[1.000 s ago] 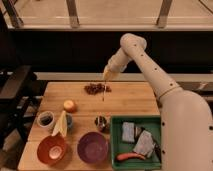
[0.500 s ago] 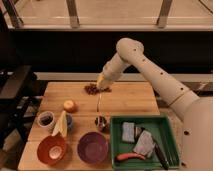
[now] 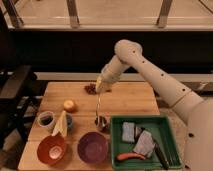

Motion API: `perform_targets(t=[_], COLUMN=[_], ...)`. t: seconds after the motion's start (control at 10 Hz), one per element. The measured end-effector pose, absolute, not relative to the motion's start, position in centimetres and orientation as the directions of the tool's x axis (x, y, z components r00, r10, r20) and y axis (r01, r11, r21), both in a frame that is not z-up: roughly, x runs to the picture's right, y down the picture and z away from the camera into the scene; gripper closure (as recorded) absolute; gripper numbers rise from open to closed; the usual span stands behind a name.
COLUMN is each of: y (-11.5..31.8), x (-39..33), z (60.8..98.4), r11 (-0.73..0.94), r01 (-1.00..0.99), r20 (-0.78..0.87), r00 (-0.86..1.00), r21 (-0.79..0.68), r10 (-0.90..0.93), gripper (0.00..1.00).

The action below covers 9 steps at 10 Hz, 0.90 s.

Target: Place fork in purple bowl

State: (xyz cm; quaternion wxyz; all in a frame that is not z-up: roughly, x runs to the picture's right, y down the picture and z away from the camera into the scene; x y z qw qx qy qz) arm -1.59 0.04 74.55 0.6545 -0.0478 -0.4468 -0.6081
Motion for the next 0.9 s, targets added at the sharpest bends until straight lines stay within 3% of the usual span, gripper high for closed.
perform_targets(t=[0.4, 0.9], y=[0.5, 5.9], x=[-1.7, -6.4], z=[74.4, 69.9], r11=[0.245, 0.181], r01=[0.844, 0.841], r20=[0.643, 0.631], r00=[-0.146, -0.224], r21=[0.478, 0.511], r10=[-0.752, -0.743], gripper=[1.00, 1.00])
